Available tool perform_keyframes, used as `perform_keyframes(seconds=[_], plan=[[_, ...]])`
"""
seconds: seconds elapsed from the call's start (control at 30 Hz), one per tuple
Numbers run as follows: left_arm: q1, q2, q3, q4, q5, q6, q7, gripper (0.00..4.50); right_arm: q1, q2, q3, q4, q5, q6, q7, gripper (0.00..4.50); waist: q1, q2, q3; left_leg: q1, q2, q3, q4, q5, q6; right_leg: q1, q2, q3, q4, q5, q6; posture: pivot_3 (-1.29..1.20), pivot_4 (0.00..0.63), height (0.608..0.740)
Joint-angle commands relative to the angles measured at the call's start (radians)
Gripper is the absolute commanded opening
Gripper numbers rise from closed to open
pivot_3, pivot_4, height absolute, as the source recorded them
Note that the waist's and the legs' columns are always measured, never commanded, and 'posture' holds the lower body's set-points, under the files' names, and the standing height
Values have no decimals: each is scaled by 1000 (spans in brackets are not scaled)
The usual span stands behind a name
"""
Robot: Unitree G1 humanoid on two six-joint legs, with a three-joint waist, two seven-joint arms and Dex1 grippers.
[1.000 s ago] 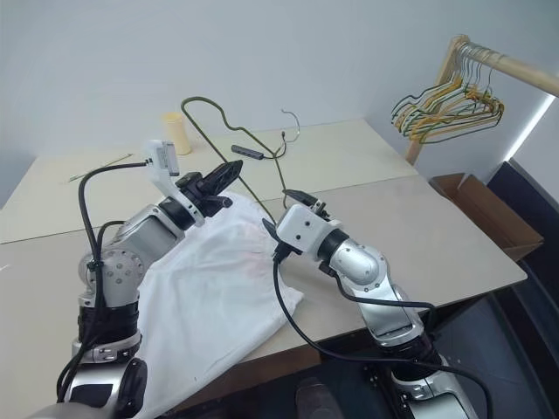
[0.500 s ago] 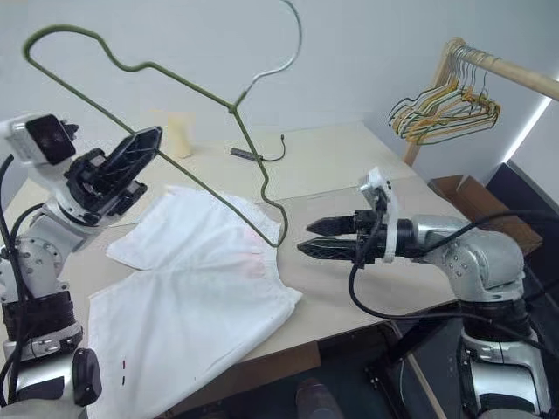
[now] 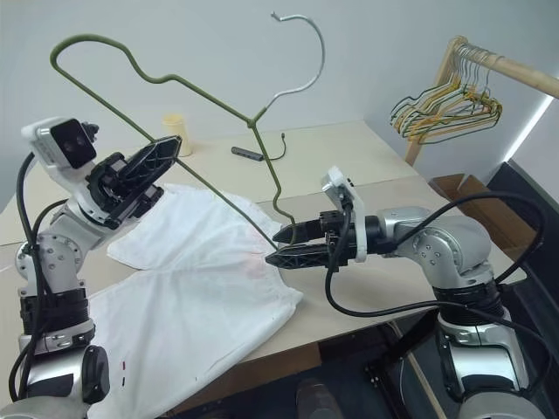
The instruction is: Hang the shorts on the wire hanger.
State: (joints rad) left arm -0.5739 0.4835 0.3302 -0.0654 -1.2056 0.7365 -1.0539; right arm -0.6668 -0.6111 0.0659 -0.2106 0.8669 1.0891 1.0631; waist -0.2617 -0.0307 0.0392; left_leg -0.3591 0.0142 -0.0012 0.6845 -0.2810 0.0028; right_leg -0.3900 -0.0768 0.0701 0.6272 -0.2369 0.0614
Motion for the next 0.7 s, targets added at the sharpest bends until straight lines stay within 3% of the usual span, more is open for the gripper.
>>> perform_keyframes(seconds=[0.03, 0.23, 0.33, 0.6, 0.67, 0.7], plan=[[-22, -5, 1, -5, 10, -24, -13, 0, -38, 1, -13, -7, 3, -4, -16, 3827, -1, 0, 0, -1, 0, 0, 0, 0, 0, 0, 0, 0, 0, 0, -1, -259, 0, 740], [-17, -14, 3, -7, 22, -24, -16, 0, -50, 15, -24, 18, 10, -7, -36, 3827, -1, 0, 0, -1, 0, 0, 0, 0, 0, -1, 0, 0, 0, 1, -1, -257, 0, 740], [-9, -13, 7, -14, 20, -19, -14, 0, -54, 21, -23, 24, 9, -7, -45, 2971, -2, 0, 0, -1, 0, 0, 0, 0, 0, -1, 0, 0, 0, 1, -1, -258, 0, 740], [-4, -15, 1, -16, 30, -22, -9, 0, -50, 33, -19, 26, 1, -6, -72, 93, -2, 0, 0, -2, 0, 0, 0, 0, 0, -1, 0, 0, 0, 1, -1, -260, 0, 740], [1, -12, -3, -9, 38, -22, -18, 0, -49, 40, -26, 30, -2, -12, -82, 39, -3, 0, 0, -1, 0, 0, 0, 0, 0, -2, 0, 0, 0, 1, -1, -261, 0, 740], [3, -13, -7, -4, 47, -21, -7, 548, -49, 45, -31, 32, -3, -13, -91, 0, -3, 0, 0, -2, 0, 0, 0, 0, 0, -2, 0, 0, 0, 1, -1, -263, 0, 740]])
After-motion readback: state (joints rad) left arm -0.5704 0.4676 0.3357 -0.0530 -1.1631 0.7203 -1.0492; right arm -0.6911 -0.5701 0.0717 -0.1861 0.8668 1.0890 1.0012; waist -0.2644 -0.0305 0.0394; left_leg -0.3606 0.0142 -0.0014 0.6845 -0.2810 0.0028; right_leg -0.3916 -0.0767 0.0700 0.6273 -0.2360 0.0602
